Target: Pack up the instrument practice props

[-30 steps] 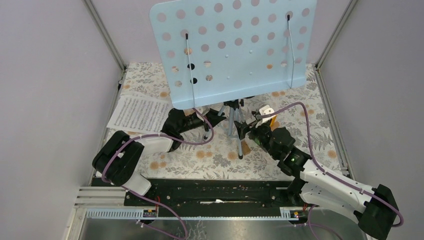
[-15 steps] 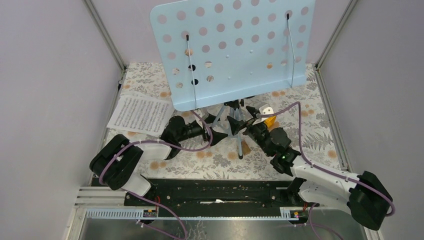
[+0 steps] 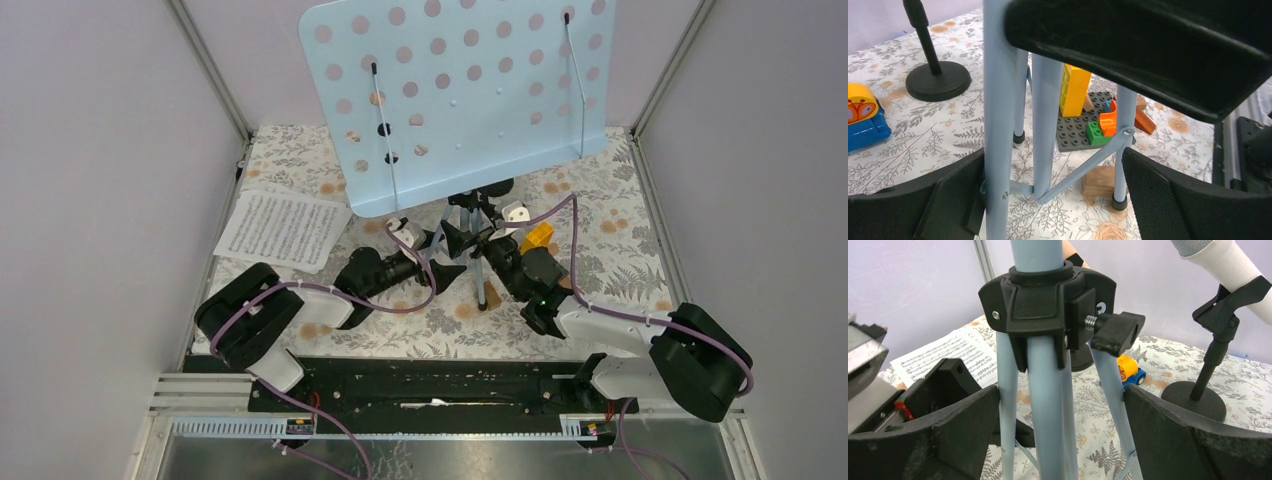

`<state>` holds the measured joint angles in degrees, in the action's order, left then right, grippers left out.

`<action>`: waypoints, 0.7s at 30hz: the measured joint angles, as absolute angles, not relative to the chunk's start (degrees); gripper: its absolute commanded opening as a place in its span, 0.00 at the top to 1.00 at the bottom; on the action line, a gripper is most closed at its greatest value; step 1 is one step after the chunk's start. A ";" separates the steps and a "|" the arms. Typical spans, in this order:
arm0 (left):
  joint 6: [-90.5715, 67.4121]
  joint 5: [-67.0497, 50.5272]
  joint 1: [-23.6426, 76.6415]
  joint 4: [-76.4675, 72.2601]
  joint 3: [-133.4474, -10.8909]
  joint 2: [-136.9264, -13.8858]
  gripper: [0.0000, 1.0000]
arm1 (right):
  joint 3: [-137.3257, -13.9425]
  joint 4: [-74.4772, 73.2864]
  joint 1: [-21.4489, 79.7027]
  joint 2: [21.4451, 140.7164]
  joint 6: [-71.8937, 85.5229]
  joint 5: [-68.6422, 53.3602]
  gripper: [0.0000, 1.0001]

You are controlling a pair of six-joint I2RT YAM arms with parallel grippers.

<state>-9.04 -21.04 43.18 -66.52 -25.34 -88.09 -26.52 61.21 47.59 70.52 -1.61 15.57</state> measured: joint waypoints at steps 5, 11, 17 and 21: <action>-8.47 -15.44 46.92 -72.36 -25.52 -92.25 0.01 | -27.92 63.00 47.35 73.06 -2.22 16.01 0.01; -7.27 -12.47 49.93 -74.24 -26.04 -94.35 0.01 | -28.16 64.29 47.11 74.13 -3.18 16.84 0.07; -5.85 -11.60 51.92 -72.84 -27.51 -95.00 0.01 | -30.06 65.28 47.13 76.66 -3.77 19.03 0.22; -5.50 -11.70 53.41 -72.20 -28.01 -95.24 0.01 | -31.68 65.14 47.55 78.26 -4.73 19.55 0.53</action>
